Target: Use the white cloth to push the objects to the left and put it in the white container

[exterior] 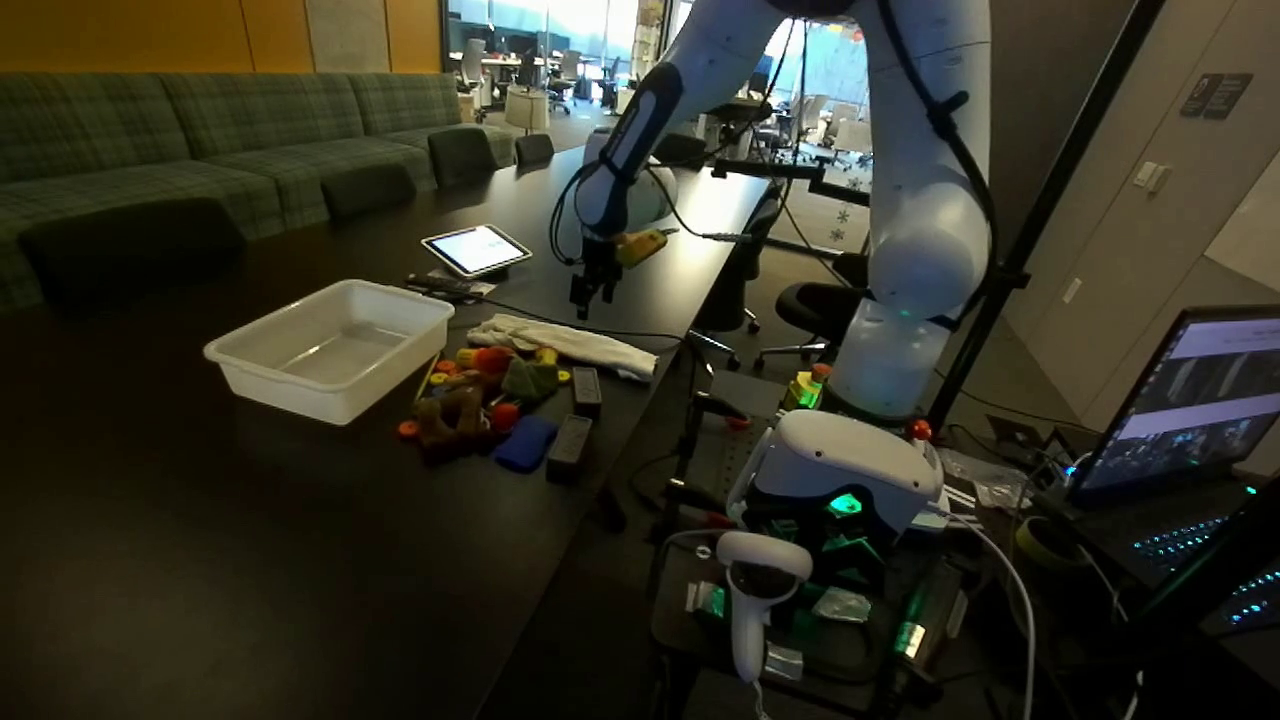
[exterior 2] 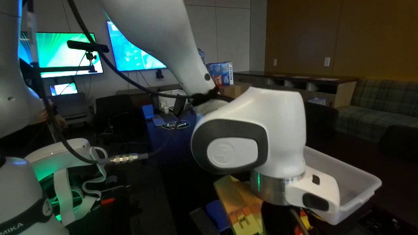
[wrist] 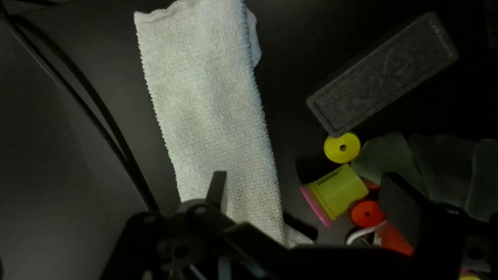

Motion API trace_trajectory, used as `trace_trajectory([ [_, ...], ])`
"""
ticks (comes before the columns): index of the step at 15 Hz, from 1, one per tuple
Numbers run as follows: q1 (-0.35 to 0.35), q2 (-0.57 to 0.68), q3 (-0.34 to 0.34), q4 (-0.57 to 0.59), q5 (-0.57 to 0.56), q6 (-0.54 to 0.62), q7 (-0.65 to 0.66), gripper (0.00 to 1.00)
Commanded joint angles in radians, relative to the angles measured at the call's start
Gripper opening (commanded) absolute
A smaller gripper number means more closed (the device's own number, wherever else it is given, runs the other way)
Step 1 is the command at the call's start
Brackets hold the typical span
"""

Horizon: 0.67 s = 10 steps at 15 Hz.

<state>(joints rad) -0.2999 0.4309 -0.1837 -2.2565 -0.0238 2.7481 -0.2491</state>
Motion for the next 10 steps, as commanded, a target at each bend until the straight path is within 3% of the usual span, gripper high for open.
trace_trajectory([
  [1,-0.091,0.245,0.072,0.231,0.066,0.012,-0.047,1.0],
  [10,-0.155,0.654,0.073,0.739,0.032,-0.047,-0.01,1.0],
])
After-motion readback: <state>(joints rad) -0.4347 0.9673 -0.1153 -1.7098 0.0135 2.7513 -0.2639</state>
